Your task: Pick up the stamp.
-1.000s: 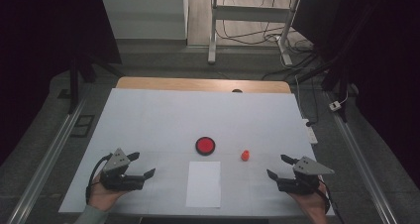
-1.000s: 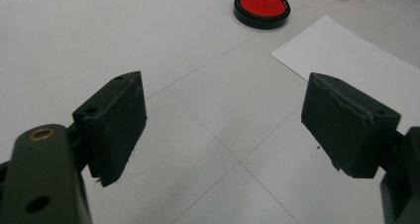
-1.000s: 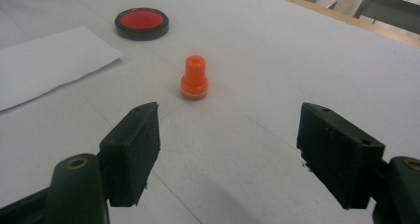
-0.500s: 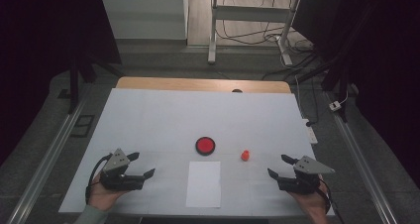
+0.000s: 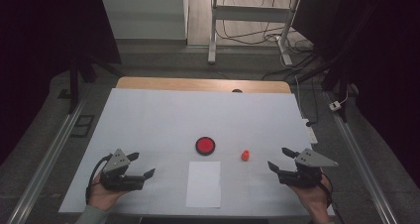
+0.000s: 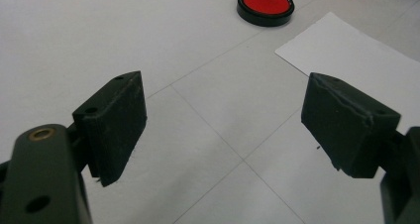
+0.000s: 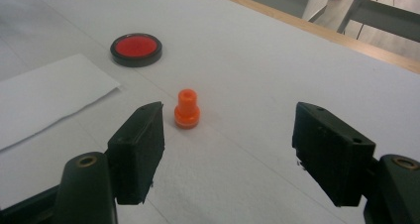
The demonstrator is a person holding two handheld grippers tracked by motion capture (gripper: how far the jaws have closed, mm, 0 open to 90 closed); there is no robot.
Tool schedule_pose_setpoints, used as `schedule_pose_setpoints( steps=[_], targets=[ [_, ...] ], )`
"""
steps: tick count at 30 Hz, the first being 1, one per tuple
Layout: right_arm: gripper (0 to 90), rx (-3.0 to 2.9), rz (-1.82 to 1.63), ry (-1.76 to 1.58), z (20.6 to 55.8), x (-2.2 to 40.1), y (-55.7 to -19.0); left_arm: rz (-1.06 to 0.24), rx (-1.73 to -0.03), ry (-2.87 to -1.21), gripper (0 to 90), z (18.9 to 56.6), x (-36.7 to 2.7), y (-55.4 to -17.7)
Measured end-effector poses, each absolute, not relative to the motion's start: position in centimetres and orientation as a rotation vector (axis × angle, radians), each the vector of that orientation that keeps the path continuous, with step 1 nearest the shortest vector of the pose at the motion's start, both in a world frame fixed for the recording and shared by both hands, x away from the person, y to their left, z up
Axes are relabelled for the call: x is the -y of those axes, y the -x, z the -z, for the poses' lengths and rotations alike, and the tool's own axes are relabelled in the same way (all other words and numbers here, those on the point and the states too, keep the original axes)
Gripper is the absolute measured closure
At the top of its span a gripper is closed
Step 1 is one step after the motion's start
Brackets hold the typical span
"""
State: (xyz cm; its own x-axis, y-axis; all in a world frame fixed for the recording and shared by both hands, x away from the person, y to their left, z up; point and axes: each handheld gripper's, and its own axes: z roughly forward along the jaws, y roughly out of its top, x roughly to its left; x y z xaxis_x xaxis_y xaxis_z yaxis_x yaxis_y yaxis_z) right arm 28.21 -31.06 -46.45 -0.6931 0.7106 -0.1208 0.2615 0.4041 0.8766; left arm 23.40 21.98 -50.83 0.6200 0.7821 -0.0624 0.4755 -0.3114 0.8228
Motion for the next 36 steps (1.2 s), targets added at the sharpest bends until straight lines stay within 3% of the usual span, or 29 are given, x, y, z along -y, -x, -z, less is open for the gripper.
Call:
schedule_pose_setpoints(
  steps=[14,36],
  targets=[
    [28.7,-2.260,-1.161,-0.827,44.2,27.7,-30.9,-0.437,-0.999,-1.979,18.0,51.0,-22.0,-23.5],
    [29.6,-2.373,-1.020,-0.828,45.4,24.6,-33.5,-0.432,-0.999,-1.992,18.1,51.2,-21.9,-23.7]
  ],
)
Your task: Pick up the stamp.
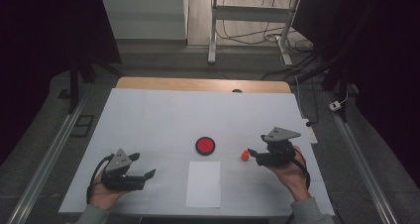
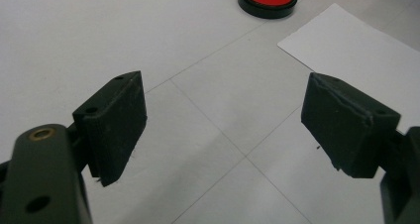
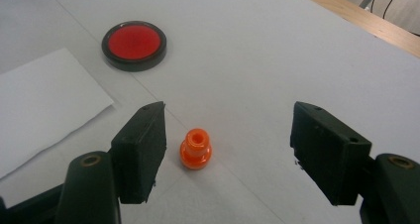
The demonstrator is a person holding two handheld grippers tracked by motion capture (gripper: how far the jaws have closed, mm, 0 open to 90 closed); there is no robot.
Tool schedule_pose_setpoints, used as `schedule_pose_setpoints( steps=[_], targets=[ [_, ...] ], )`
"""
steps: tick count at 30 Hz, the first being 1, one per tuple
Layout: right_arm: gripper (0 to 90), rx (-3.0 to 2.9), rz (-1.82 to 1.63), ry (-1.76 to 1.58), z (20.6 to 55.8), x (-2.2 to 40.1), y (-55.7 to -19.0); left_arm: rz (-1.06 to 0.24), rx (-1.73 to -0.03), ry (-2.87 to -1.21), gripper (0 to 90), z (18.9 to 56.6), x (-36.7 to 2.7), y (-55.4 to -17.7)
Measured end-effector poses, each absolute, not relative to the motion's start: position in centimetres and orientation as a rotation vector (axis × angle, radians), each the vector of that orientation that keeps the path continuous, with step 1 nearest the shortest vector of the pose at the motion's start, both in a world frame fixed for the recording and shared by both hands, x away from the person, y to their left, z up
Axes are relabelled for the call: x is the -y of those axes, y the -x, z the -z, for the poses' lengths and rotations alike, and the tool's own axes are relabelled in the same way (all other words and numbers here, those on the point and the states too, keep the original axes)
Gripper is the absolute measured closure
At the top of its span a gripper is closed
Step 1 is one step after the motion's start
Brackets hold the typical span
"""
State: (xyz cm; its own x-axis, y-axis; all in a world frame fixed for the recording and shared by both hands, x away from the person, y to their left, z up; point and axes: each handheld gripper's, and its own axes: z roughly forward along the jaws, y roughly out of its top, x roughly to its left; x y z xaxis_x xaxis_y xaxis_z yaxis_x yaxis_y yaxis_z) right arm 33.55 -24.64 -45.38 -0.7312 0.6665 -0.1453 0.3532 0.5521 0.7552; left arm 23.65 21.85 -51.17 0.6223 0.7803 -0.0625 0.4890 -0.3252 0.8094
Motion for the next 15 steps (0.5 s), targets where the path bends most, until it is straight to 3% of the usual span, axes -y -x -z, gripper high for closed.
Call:
schedule_pose_setpoints(
  steps=[15],
  targets=[
    [31.9,-2.446,-1.011,-0.879,47.7,23.8,-34.8,-0.422,-0.993,-1.995,18.1,51.2,-21.8,-23.7]
  ],
)
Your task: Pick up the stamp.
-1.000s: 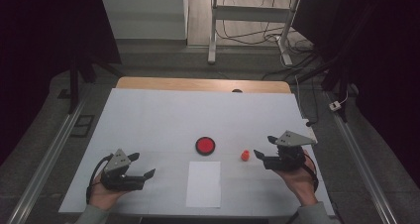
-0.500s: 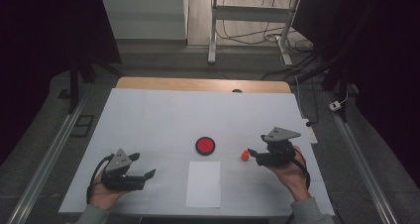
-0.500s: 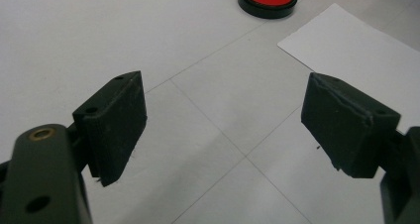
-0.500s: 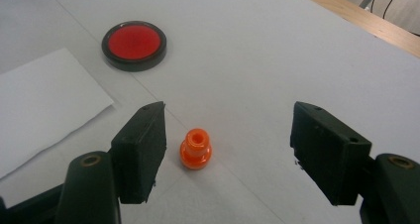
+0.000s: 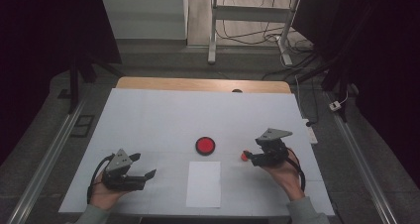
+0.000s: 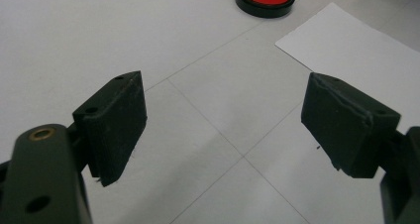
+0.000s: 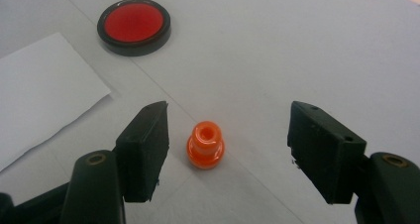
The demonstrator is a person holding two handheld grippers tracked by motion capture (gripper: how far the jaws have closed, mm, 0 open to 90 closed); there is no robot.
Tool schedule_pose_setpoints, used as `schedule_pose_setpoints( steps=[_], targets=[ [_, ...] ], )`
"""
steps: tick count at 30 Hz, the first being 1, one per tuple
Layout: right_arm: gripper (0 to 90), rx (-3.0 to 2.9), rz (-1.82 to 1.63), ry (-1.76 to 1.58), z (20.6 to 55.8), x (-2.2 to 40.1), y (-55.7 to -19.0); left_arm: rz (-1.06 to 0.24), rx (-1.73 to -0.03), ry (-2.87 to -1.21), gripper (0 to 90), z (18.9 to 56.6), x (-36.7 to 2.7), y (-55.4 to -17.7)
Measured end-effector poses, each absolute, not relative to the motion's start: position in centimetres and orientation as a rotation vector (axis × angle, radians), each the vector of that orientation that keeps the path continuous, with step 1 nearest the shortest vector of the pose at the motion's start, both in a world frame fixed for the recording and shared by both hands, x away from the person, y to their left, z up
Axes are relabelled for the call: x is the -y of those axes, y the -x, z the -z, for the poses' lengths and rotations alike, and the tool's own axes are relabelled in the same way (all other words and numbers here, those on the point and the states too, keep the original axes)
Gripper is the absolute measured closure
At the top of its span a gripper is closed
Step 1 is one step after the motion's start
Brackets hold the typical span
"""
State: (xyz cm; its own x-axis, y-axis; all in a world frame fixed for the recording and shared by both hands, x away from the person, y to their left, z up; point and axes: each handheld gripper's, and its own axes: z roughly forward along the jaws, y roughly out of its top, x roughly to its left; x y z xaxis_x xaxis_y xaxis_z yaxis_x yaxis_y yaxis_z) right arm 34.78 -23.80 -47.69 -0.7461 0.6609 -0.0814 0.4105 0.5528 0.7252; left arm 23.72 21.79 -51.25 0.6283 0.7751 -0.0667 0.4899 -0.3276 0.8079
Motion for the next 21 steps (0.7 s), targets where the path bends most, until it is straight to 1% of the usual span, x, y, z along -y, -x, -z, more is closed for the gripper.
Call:
schedule_pose_setpoints(
  steps=[8,9,14,15,18,19,20,21],
  targets=[
    [36.4,-2.471,-0.994,-0.879,48.9,22.9,-35.0,-0.419,-0.994,-1.997,18.1,51.3,-21.8,-23.7],
    [39.0,-2.473,-0.996,-0.872,49.1,22.8,-34.9,-0.419,-0.993,-1.997,18.0,51.3,-21.7,-23.7],
    [43.3,-2.474,-0.980,-0.853,49.5,22.4,-34.9,-0.421,-0.992,-2.000,18.1,51.3,-21.7,-23.7],
    [45.8,-2.474,-0.972,-0.849,49.6,22.3,-34.9,-0.421,-0.994,-2.000,18.1,51.3,-21.8,-23.7],
    [48.2,-2.469,-0.963,-0.852,49.7,22.4,-34.9,-0.421,-0.995,-1.999,18.1,51.3,-21.8,-23.7],
    [51.1,-2.471,-0.962,-0.859,49.8,22.4,-34.9,-0.422,-0.996,-1.998,18.1,51.3,-21.8,-23.7],
    [51.1,-2.471,-0.962,-0.859,49.8,22.4,-34.9,-0.422,-0.996,-1.998,18.1,51.3,-21.8,-23.7],
    [53.4,-2.471,-0.952,-0.860,50.0,22.5,-34.9,-0.422,-0.995,-1.998,18.1,51.3,-21.8,-23.7]
  ],
)
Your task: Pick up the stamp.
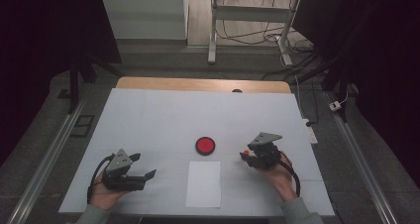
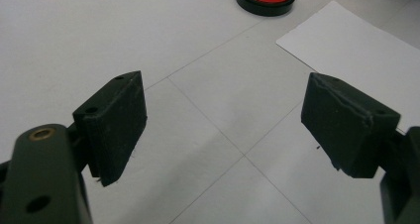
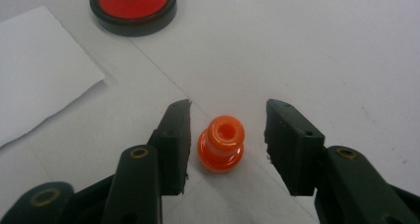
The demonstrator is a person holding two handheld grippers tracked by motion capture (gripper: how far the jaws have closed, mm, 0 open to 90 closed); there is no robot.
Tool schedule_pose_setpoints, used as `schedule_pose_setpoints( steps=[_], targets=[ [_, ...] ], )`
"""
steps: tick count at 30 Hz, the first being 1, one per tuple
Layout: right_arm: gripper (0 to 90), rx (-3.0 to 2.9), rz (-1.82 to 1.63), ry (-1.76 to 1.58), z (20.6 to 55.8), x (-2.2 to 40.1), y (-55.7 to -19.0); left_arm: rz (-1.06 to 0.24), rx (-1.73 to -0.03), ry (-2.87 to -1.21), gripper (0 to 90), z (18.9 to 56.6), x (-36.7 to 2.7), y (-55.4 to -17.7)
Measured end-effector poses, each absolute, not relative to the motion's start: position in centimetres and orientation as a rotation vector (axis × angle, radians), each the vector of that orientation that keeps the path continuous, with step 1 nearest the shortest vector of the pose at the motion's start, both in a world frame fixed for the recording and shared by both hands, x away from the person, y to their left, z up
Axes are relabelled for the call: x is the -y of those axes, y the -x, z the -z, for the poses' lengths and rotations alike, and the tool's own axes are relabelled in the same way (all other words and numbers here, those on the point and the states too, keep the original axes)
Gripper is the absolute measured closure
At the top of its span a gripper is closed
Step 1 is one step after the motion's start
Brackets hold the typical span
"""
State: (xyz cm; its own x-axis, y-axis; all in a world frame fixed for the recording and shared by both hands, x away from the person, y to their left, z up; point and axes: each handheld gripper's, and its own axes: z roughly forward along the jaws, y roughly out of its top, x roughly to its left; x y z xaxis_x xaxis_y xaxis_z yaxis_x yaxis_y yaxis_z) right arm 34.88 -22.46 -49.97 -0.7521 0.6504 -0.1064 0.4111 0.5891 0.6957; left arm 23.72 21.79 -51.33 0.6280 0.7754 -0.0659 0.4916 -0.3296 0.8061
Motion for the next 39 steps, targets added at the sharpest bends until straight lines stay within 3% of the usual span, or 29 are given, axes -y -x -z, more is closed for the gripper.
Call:
schedule_pose_setpoints(
  steps=[18,39],
  targets=[
    [70.1,-2.500,-0.932,-0.821,50.42,22.31,-34.86,-0.424,-0.993,-2.003,18.1,51.39,-21.90,-23.76],
    [71.7,-2.473,-0.975,-0.804,50.01,22.43,-34.62,-0.426,-0.997,-2.000,18.1,51.38,-21.98,-23.74]
  ],
)
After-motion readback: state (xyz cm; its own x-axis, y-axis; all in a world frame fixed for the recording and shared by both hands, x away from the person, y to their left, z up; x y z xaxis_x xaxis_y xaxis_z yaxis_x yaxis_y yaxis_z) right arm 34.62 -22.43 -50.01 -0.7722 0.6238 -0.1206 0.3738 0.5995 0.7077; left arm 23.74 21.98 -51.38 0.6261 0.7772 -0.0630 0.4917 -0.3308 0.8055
